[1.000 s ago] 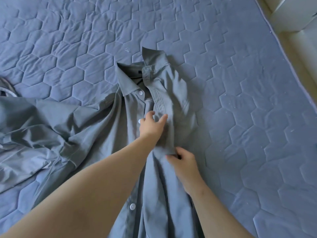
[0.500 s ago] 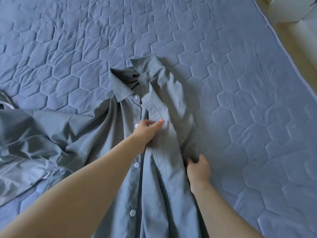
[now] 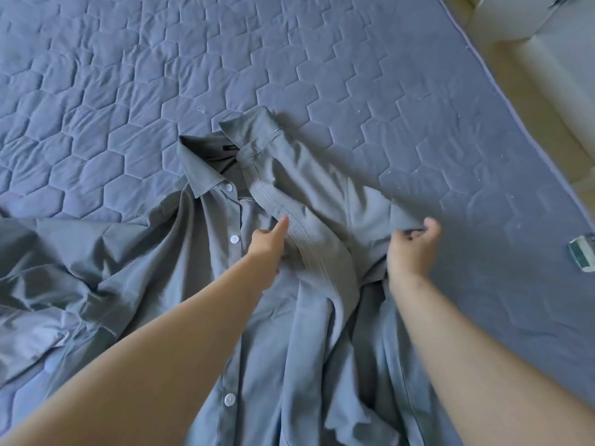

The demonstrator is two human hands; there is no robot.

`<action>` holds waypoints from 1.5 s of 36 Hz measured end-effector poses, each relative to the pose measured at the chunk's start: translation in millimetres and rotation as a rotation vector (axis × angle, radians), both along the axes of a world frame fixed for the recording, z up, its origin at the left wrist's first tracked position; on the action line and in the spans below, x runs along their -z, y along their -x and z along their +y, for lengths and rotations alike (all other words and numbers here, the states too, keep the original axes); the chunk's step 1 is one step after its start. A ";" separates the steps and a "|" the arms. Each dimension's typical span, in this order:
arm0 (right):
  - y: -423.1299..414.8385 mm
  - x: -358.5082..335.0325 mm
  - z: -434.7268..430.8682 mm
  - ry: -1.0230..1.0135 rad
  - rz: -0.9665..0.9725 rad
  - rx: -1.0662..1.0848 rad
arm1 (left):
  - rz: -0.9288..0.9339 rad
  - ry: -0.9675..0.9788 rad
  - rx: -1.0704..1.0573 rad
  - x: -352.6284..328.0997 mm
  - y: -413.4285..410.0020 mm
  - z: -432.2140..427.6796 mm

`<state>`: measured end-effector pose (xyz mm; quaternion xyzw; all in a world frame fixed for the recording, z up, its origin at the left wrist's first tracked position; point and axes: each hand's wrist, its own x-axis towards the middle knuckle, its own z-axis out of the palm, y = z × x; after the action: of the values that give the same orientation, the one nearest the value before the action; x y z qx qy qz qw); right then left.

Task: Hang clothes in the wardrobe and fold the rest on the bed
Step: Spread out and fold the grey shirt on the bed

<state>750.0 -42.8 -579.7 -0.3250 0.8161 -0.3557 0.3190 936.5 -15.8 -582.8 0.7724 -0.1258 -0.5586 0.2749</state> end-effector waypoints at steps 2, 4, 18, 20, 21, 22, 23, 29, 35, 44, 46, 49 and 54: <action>-7.9 1.3 21.5 -0.037 0.048 0.055 | 0.075 -0.077 -0.042 1.9 3.6 -2.9; -21.3 2.1 40.9 -0.206 -0.136 0.104 | 0.112 -0.070 -0.064 2.1 9.3 -7.0; -13.4 11.6 88.5 -0.590 -0.158 -0.672 | -0.350 0.037 0.029 36.4 -12.6 17.7; -13.5 5.7 94.8 -0.639 -0.060 -0.768 | -0.306 0.004 -0.006 41.6 -11.0 34.7; -14.5 2.3 96.1 -0.653 -0.014 -0.788 | -0.253 0.013 -0.047 43.0 -9.3 37.9; -15.7 -2.0 96.3 -0.661 0.027 -0.797 | -0.193 0.028 -0.075 42.5 -7.4 37.1; -17.3 -6.7 96.2 -0.654 0.055 -0.802 | -0.137 0.047 -0.091 39.3 -6.1 33.0; -25.7 -6.5 100.4 -0.457 -0.001 -0.934 | -0.187 0.085 0.077 23.3 -10.0 7.6; -24.2 3.1 124.1 -0.325 -0.246 -0.676 | -0.435 -0.010 0.237 14.2 -34.3 47.5; 20.0 18.9 214.9 -0.379 -0.008 -0.428 | -0.527 0.337 0.290 -17.5 27.2 171.5; 25.6 15.6 239.5 -0.294 0.118 -0.426 | -0.480 0.290 0.389 -14.2 39.2 199.8; 28.3 9.3 277.3 -0.190 0.274 -0.467 | -0.344 0.095 0.748 -5.4 50.9 240.6; 33.9 13.6 328.2 -0.141 0.487 -0.854 | -0.522 -0.081 1.257 4.4 52.6 282.5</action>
<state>716.1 285.4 -593.3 -0.6817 0.6829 -0.0506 0.2576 883.9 266.7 -587.1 0.6718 -0.5918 -0.4116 -0.1704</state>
